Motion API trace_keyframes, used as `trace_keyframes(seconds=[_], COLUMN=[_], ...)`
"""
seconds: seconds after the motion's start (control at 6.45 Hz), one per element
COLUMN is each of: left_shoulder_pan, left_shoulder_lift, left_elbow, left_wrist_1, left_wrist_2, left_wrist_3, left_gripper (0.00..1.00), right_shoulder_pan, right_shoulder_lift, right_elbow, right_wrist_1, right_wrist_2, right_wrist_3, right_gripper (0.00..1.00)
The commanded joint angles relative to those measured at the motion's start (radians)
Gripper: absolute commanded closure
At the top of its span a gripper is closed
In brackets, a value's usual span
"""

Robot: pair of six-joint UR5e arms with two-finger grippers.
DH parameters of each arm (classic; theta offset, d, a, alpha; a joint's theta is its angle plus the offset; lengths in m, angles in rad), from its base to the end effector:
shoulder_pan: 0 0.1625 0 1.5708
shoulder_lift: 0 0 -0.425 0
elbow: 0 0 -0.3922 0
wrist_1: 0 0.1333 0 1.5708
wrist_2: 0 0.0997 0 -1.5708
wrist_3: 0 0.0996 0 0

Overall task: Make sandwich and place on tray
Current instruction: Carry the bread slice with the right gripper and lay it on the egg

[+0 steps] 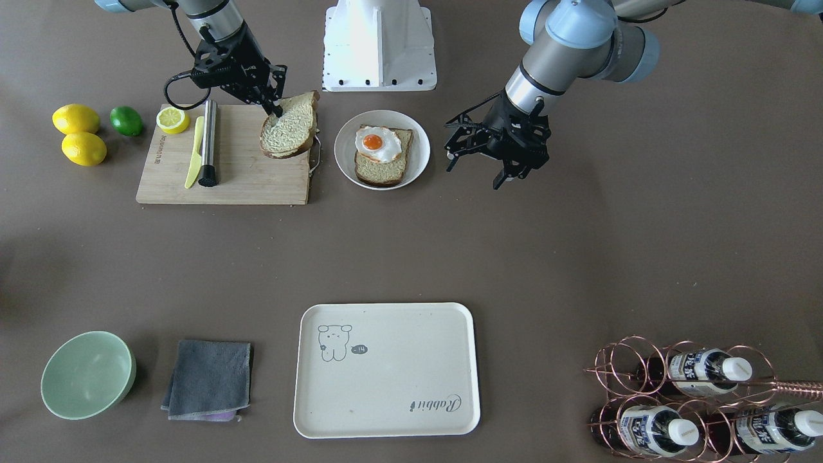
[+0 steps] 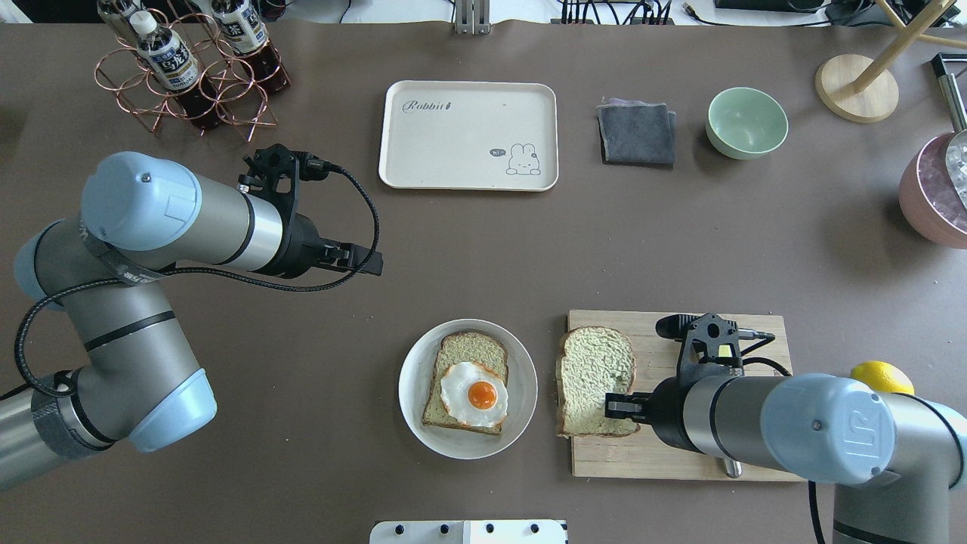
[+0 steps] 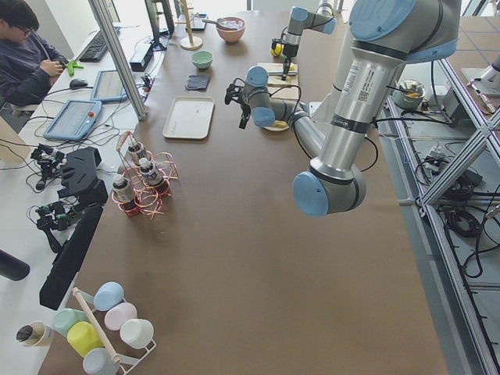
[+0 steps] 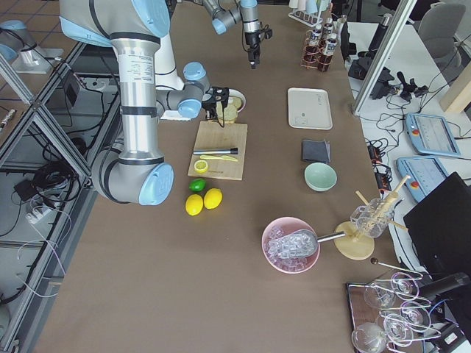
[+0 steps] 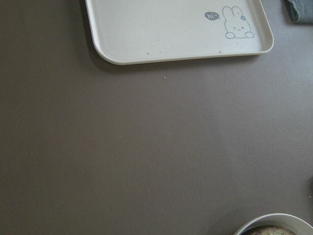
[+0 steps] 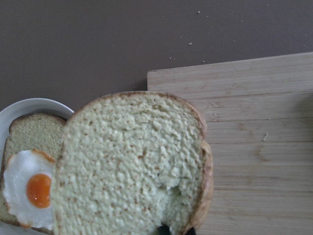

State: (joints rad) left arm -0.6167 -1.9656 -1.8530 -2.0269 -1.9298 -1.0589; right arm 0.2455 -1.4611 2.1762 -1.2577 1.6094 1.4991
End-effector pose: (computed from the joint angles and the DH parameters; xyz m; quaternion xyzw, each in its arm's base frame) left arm 0.4293 -0.4248 0.2583 0.1552 0.5268 0.0522 0.8341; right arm -0.4335 -0.2421 0.2938 0.0611 -0.4881 0.0661 0.8681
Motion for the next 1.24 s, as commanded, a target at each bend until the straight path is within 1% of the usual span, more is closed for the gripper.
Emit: trace_keyframes(seconds=[0.0,0.46,0.62,0.77,0.93,1.08], left_shoulder_pan=[0.000,-0.006,-0.006,-0.006,-0.005,-0.005], left_shoulder_lift=[0.007,0.010,0.010,0.007,0.007,0.005], left_elbow=[0.000,-0.002,-0.002,0.000,-0.002,0.000], left_wrist_1=[-0.003,-0.004,-0.006,-0.006,-0.006,-0.006], left_wrist_2=[-0.009,-0.012,-0.012,-0.012,-0.012,-0.012], left_wrist_3=[0.005,0.025,0.025,0.023,0.022,0.022], left_gripper=[0.01,0.01,0.01,0.01,0.01,0.01], right_shoulder_pan=[-0.005,-0.015,-0.015,-0.025,-0.025,-0.025], right_shoulder_lift=[0.217,0.390,0.433,0.441,0.485,0.501], right_elbow=[-0.053,-0.226,-0.261,-0.282,-0.311,-0.326], right_wrist_1=[-0.199,-0.216,-0.250,-0.250,-0.273,-0.287], right_wrist_2=[-0.002,-0.011,-0.012,-0.023,-0.025,-0.025], right_wrist_3=[0.001,0.036,0.038,0.039,0.052,0.068], right_gripper=[1.00,1.00,1.00,1.00,1.00,1.00])
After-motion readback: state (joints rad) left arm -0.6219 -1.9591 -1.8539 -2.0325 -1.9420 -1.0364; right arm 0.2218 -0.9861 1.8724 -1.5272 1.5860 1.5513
